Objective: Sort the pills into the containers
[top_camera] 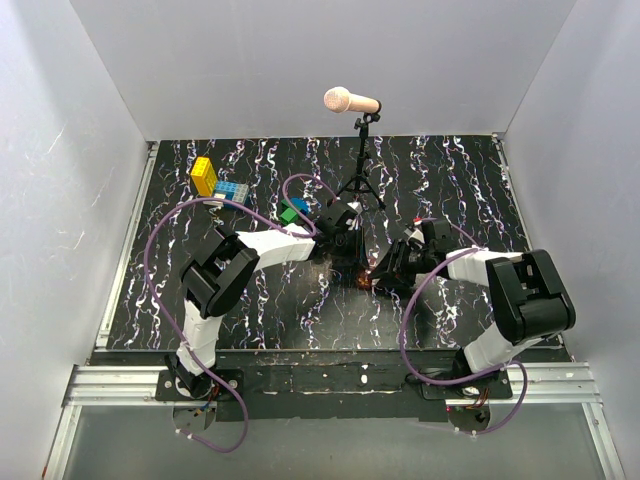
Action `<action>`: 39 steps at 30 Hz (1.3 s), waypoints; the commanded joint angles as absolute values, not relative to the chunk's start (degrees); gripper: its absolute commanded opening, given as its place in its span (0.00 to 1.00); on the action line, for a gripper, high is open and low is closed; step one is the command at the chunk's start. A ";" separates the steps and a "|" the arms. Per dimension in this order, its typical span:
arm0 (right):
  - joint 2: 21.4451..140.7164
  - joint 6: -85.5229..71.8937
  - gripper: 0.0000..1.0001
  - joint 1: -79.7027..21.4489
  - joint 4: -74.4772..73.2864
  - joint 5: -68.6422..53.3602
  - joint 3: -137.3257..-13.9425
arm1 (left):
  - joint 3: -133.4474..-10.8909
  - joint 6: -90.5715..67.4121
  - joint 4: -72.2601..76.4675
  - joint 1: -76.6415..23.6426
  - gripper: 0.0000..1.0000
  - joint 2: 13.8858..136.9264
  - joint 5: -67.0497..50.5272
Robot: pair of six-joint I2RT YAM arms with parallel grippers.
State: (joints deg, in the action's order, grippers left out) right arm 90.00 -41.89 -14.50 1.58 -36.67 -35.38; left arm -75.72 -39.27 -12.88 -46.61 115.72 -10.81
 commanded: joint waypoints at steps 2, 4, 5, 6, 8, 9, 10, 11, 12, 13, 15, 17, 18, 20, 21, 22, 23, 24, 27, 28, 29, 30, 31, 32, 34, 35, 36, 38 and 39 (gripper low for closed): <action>92.46 -43.24 0.49 -15.55 4.31 -37.36 -37.88 | -73.74 -38.67 -16.26 -47.02 0.22 117.25 -9.67; 93.51 -43.59 0.48 -16.08 4.66 -36.91 -38.23 | -73.65 -38.58 -16.26 -47.02 0.22 117.25 -10.02; 94.12 -43.68 0.47 -16.26 4.75 -36.83 -38.49 | -73.74 -38.50 -16.26 -47.02 0.22 117.33 -9.93; 94.74 -43.94 0.47 -16.43 5.09 -36.91 -38.67 | -73.65 -38.58 -16.26 -47.02 0.22 117.51 -9.93; 95.97 -44.21 0.45 -16.96 5.54 -36.65 -39.02 | -73.48 -38.58 -16.26 -47.02 0.22 117.60 -10.11; 96.41 -44.38 0.45 -17.05 5.89 -36.91 -39.11 | -73.30 -38.76 -16.26 -47.02 0.21 117.60 -10.11; 96.85 -44.65 0.43 -17.31 6.15 -36.65 -39.11 | -73.21 -38.76 -16.17 -47.02 0.21 117.68 -10.19; 97.29 -44.82 0.42 -17.40 6.33 -36.65 -39.20 | -73.21 -38.76 -16.17 -47.02 0.21 117.51 -10.11; 97.56 -44.82 0.40 -17.58 6.24 -36.56 -39.37 | -72.95 -38.85 -16.17 -47.02 0.21 117.51 -10.11; 97.91 -44.82 0.39 -17.84 5.81 -36.04 -39.46 | -72.86 -38.85 -16.26 -47.02 0.20 117.60 -10.11; 98.17 -44.30 0.37 -17.84 4.40 -34.72 -39.81 | -72.60 -38.85 -16.17 -46.93 0.20 117.60 -10.02; 98.17 -43.08 0.34 -18.10 1.77 -32.35 -40.51 | -72.51 -38.94 -16.17 -46.93 0.20 117.60 -10.19; 98.26 -42.54 0.32 -18.11 0.28 -31.30 -40.95 | -72.60 -38.94 -16.26 -46.93 0.20 117.60 -10.11; 98.26 -41.93 0.26 -18.19 -2.26 -29.45 -41.39 | -72.51 -39.02 -16.08 -46.93 0.20 117.51 -10.20; 98.26 -41.58 0.24 -18.19 -3.33 -28.57 -41.66 | -72.60 -39.11 -16.08 -46.93 0.20 117.60 -10.37; 98.44 -41.31 0.23 -18.28 -3.69 -28.30 -41.66 | -72.51 -39.11 -16.00 -46.93 0.20 117.60 -10.37; 98.52 -41.31 0.23 -18.19 -3.69 -28.39 -41.66 | -72.51 -39.11 -16.00 -46.93 0.20 117.51 -10.37; 98.44 -41.13 0.23 -18.19 -3.34 -28.74 -41.57 | -72.51 -38.94 -16.00 -46.93 0.20 117.51 -10.37; 96.51 -41.22 0.26 -18.28 -1.94 -30.32 -41.13 | -72.51 -38.76 -16.00 -46.93 0.20 117.25 -10.37; 95.37 -41.31 0.27 -18.19 -1.85 -30.76 -41.13 | -72.60 -38.76 -15.91 -46.93 0.21 117.16 -10.46; 94.14 -41.13 0.29 -18.37 -2.19 -31.02 -41.31 | -72.77 -38.76 -15.82 -46.93 0.22 116.90 -10.46; 93.17 -40.96 0.30 -18.20 -2.89 -31.03 -41.66 | -72.86 -38.76 -15.82 -46.93 0.23 116.63 -10.55; 91.86 -40.61 0.31 -18.37 -3.68 -31.03 -42.01 | -72.95 -38.67 -15.73 -46.93 0.23 116.20 -10.46; 90.89 -40.34 0.33 -18.20 -4.65 -30.76 -42.45 | -73.04 -38.50 -15.82 -46.93 0.24 115.84 -10.37; 88.52 -39.99 0.40 -18.19 -6.76 -30.32 -43.41 | -73.47 -38.06 -15.91 -46.93 0.27 114.88 -10.11; 87.64 -39.82 0.44 -18.28 -7.38 -30.24 -43.77 | -73.56 -37.80 -15.73 -46.93 0.31 114.44 -10.37; 86.76 -39.73 0.47 -18.19 -8.43 -30.06 -44.29 | -73.83 -37.62 -15.56 -46.93 0.32 113.91 -10.63; 84.91 -39.55 0.55 -18.28 -9.92 -29.71 -45.00 | -73.83 -37.27 -15.38 -46.93 0.35 112.86 -10.55; 84.12 -39.46 0.58 -18.19 -10.54 -29.45 -45.26 | -73.83 -37.27 -15.29 -46.93 0.36 112.16 -10.20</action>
